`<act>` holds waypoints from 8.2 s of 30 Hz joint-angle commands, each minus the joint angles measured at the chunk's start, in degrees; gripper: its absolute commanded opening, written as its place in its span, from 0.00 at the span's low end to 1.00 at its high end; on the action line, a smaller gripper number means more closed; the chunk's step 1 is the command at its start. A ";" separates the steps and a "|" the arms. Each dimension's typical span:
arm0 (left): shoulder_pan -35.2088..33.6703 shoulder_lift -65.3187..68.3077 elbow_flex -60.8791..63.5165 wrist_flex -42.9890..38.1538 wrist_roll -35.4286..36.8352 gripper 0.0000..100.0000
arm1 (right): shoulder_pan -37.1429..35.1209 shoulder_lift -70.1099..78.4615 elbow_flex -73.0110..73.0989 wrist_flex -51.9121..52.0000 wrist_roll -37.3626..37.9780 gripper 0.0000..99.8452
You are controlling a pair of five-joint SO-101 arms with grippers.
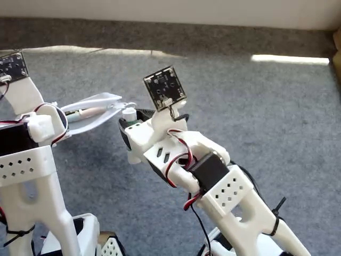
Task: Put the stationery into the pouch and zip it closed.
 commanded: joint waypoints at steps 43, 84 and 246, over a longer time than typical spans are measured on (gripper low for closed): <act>1.10 -0.66 -1.10 0.00 -0.62 0.01 | -5.93 -10.24 33.19 -73.89 -0.09 0.01; 1.10 -0.66 0.40 -0.18 -0.70 0.01 | -4.26 4.00 27.56 -94.55 -0.18 0.01; -1.19 -0.57 2.59 -3.34 -2.20 0.01 | 1.80 10.51 29.05 -53.32 -4.92 0.15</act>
